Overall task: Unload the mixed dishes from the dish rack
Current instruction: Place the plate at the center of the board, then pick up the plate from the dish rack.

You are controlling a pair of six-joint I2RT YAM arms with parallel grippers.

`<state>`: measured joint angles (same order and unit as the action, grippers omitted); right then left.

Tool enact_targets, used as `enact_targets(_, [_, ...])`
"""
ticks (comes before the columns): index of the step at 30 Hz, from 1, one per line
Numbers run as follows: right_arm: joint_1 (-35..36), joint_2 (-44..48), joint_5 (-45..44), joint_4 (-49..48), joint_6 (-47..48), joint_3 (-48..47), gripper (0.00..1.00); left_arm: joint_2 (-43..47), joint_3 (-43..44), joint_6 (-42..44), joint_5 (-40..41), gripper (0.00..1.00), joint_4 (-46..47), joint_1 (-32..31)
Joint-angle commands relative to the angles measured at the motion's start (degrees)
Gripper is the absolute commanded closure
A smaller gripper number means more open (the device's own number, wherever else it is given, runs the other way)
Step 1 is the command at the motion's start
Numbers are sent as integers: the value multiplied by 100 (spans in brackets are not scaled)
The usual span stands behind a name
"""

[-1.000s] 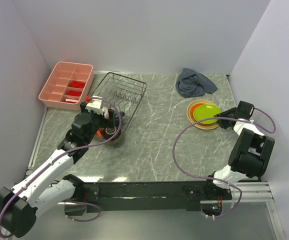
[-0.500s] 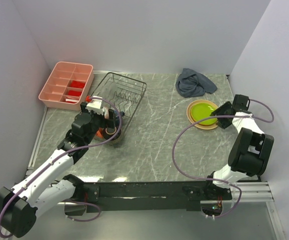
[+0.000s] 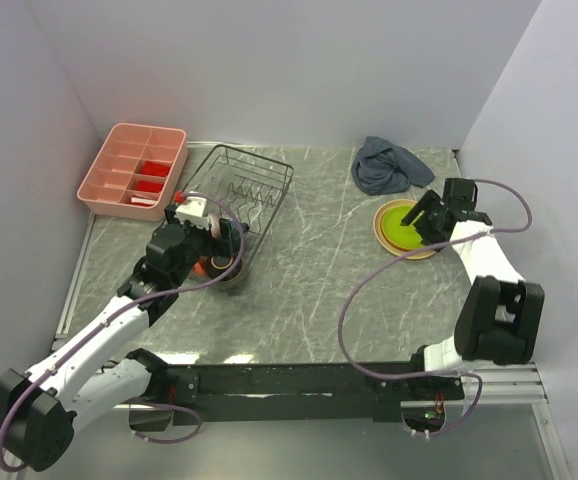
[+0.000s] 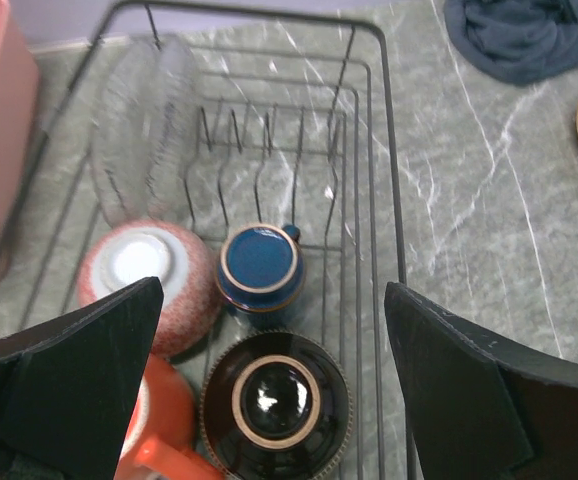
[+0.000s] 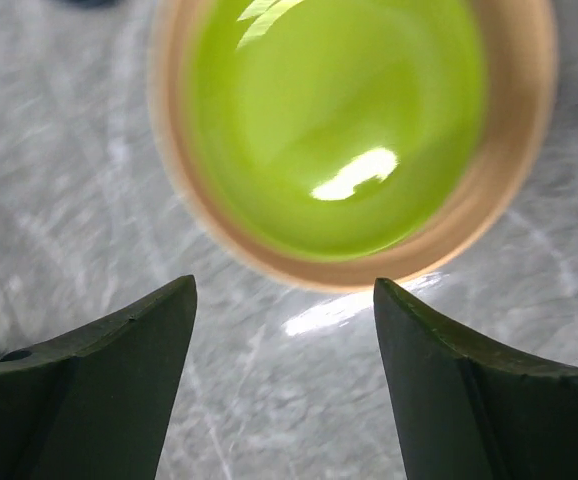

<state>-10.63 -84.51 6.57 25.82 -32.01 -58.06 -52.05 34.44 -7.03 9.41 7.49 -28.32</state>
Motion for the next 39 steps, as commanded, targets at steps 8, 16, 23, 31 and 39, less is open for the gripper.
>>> enact_targets(8, [913, 2333, 827, -692, 151, 1006, 9, -1368, 1661, -334, -519, 1, -983, 212])
enact_targets(16, [1309, 3563, 1276, -728, 353, 1665, 0, -2860, 3365, -554, -888, 1, -2233, 818])
enact_targets(23, [1345, 4276, 1479, -711, 441, 2123, 0, -3680, 4343, -449, -1186, 5, -2884, 1205])
enact_targets(31, [1345, 4689, 1532, -605, 467, 2457, 0, -4418, 5107, -194, -1547, 21, -3130, 1443])
enact_targets(39, [1336, 4751, 1584, -578, 476, 2554, 0, -5129, 5933, 131, -1653, 29, -3253, 1460])
